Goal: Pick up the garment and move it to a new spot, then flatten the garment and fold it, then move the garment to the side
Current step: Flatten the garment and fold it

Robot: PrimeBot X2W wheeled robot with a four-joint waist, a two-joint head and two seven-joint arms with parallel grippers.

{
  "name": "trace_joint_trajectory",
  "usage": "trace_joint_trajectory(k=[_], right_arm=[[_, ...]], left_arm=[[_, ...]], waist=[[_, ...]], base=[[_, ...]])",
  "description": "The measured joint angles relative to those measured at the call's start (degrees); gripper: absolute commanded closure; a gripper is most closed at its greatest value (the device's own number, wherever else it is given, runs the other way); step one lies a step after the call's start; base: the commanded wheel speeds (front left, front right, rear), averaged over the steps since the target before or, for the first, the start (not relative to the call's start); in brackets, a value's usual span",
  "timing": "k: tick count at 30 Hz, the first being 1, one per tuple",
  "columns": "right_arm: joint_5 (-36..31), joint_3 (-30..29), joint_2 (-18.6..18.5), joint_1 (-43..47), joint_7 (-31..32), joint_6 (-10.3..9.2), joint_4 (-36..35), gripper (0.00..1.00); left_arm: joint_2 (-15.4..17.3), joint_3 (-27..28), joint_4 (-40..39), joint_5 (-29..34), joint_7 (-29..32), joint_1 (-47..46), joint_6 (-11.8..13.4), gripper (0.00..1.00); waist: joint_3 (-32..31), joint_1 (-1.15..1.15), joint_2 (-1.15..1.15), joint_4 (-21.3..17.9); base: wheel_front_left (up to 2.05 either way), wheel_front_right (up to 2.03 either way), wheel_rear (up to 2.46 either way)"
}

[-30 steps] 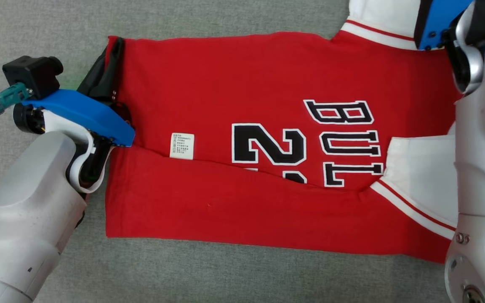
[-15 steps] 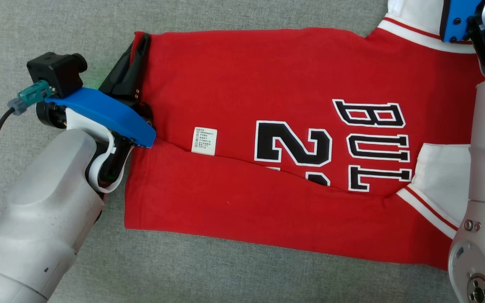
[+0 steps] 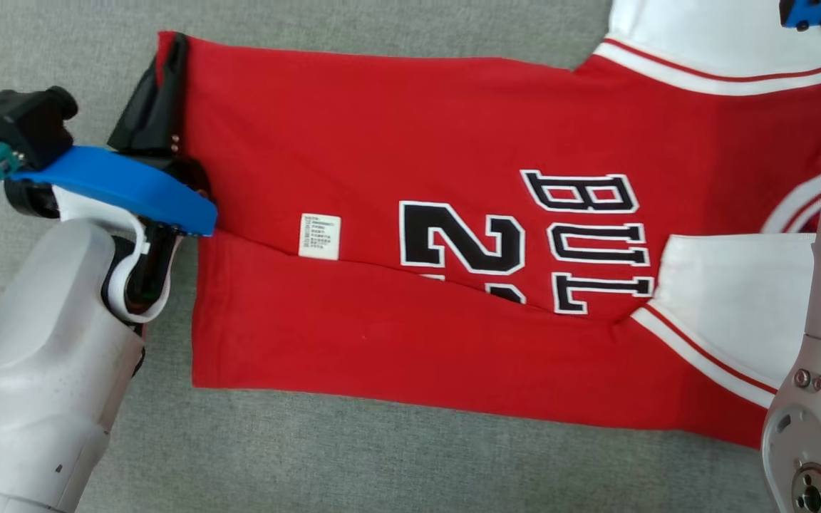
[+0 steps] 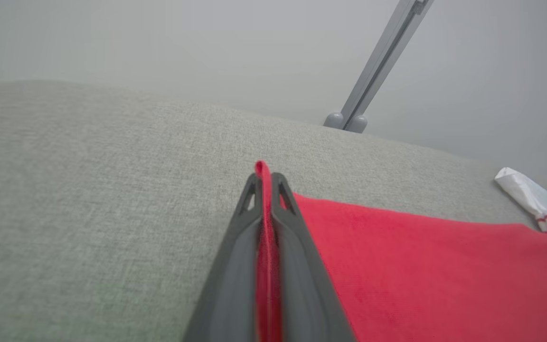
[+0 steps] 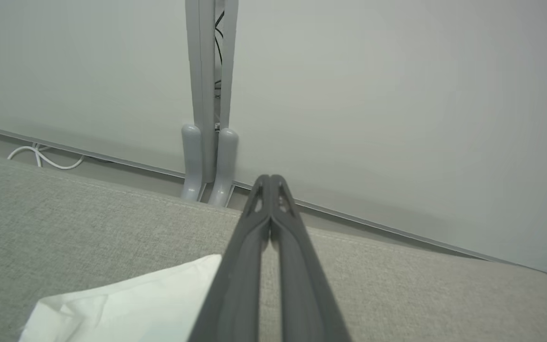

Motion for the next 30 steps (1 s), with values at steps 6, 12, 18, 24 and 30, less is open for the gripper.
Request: trace_joint_trajectory(k=[6, 12, 18, 24, 30], right_arm=[[3.3, -1.5, 0.0, 1.3, -3.6, 0.0, 2.4, 1.0], [9.3, -0.7, -0.1, 3.4, -9.0, 0.0, 5.0, 0.85], [15.6, 3.3, 0.0, 9.3, -19.4, -0.01, 5.8, 0.0], [21.0, 4.4, -0.1, 18.1, -28.1, 0.0, 6.2, 0.0], [26.2, 5.6, -0.1, 28.1, -32.8, 0.0, 8.4, 0.0]], left_arm=[[-0.1, 4.0, -0.4, 3.0, 0.0, 2.9, 0.0, 1.0], [-0.4, 5.1, 0.3, 4.2, 0.0, 5.1, 0.0, 1.0], [-0.5, 10.3, 2.5, 8.5, 0.0, 8.2, 0.0, 0.0], [-1.6, 16.7, 3.7, 16.6, 0.0, 14.4, 0.0, 0.0], [-4.9, 22.6, 3.0, 23.3, 0.0, 22.3, 0.1, 0.0]], waist=[[-2.4, -0.01, 0.0, -2.0], [-5.0, -0.01, 0.0, -3.3], [-8.9, -0.02, 0.0, -4.5], [-14.8, -0.02, -0.01, -5.6], [-21.3, -0.02, -0.02, -6.8]], base=[[0.0, 0.0, 0.0], [0.0, 0.0, 0.0], [0.0, 0.0, 0.0], [0.0, 0.0, 0.0], [0.0, 0.0, 0.0]])
